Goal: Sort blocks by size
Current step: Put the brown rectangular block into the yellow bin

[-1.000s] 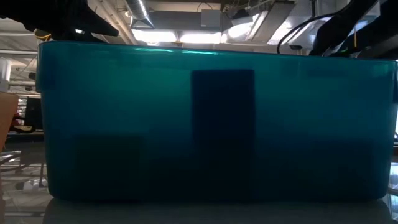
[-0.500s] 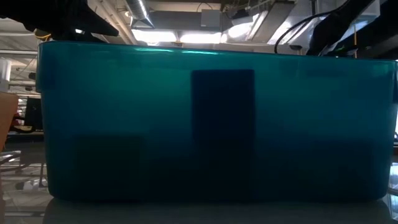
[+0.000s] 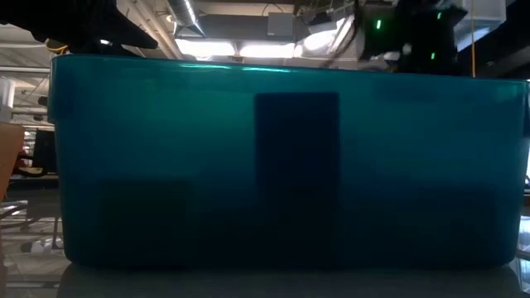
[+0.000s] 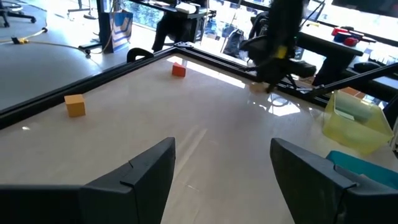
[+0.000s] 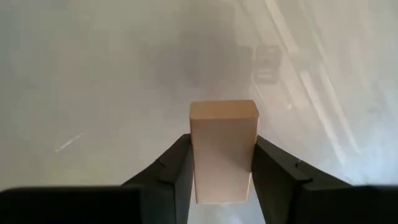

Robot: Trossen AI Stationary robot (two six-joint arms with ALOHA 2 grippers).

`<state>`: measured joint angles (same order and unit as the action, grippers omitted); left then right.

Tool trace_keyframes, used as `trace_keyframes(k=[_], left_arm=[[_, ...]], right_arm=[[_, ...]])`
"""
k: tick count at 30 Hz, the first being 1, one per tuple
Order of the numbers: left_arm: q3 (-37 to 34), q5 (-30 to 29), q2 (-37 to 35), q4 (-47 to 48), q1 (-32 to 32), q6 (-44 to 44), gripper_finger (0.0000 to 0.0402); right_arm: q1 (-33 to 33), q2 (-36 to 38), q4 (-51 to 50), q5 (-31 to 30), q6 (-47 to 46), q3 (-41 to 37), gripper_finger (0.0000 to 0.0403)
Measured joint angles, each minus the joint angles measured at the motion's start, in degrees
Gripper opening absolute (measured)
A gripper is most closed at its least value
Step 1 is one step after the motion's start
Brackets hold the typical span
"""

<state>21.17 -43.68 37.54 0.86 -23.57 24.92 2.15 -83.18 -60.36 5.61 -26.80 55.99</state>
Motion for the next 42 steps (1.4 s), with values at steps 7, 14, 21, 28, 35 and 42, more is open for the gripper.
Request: trace_keyframes(k=[7, 14, 21, 28, 35, 42], left_arm=[[0.0, 0.0, 0.0, -0.02, 0.0, 0.16, 0.025], [0.0, 0.0, 0.0, -0.04, 0.0, 0.16, 0.025], [0.0, 0.0, 0.0, -0.43, 0.0, 0.19, 0.025], [0.0, 0.0, 0.0, -0.47, 0.0, 0.21, 0.025], [0.0, 0.0, 0.0, -2.21, 0.0, 0.21, 0.025], [0.0, 0.0, 0.0, -2.03, 0.0, -0.05, 0.025]], right_arm=[[-14.18, 0.04, 0.01, 0.02, -8.52, 4.93, 0.0127], [-27.99, 0.07, 0.02, 0.24, -23.35, 6.94, 0.0136], [-40.25, 0.07, 0.31, 0.61, -40.91, 6.95, 0.0133], [-50.63, 0.07, 0.31, 0.54, -57.57, 6.95, 0.0133], [-57.49, 0.09, 0.33, 1.55, -72.99, 6.97, 0.0136], [-60.32, 0.09, 0.09, -2.03, -78.71, 6.9, 0.014]])
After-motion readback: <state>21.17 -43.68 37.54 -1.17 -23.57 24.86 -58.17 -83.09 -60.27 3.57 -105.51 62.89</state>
